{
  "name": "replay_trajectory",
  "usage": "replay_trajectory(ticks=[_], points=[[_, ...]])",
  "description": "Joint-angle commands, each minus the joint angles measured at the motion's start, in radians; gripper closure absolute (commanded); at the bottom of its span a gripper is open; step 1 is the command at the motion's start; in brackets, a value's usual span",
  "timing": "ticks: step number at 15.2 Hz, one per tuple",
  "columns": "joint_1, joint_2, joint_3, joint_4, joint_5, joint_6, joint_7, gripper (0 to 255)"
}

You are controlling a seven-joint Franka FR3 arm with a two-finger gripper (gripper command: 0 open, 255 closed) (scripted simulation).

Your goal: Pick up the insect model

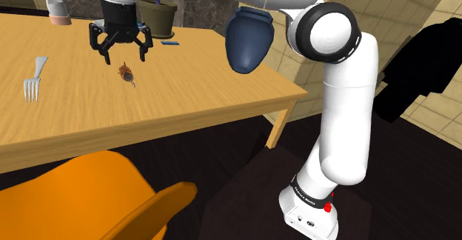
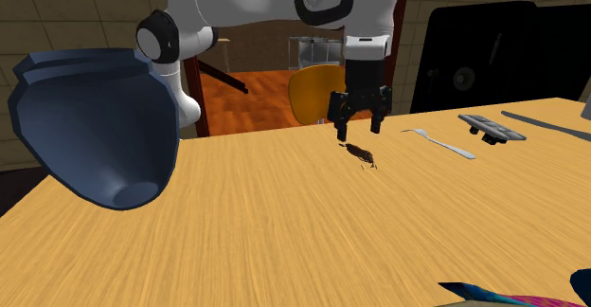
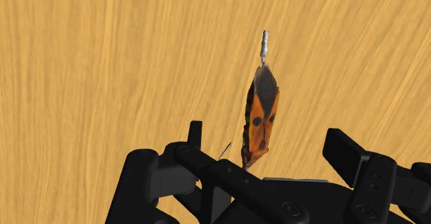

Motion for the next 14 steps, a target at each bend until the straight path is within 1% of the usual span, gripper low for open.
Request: replay_trajectory(ticks=[1,7,9,10,14], points=[[0.009,0.027,-0.002,0.024,-0.009,0.006,0.007,0],[-0.005,0.010,-0.002,-0.091,-0.005,0.104,0.012,0],[-0.005,0.010,-0.002,-0.091,-0.004,0.104,0.012,0],[-0.005,0.010,-0.002,-0.090,-0.004,0.103,0.012,255],[-0.005,0.009,-0.002,-0.091,-0.004,0.103,0.012,255]])
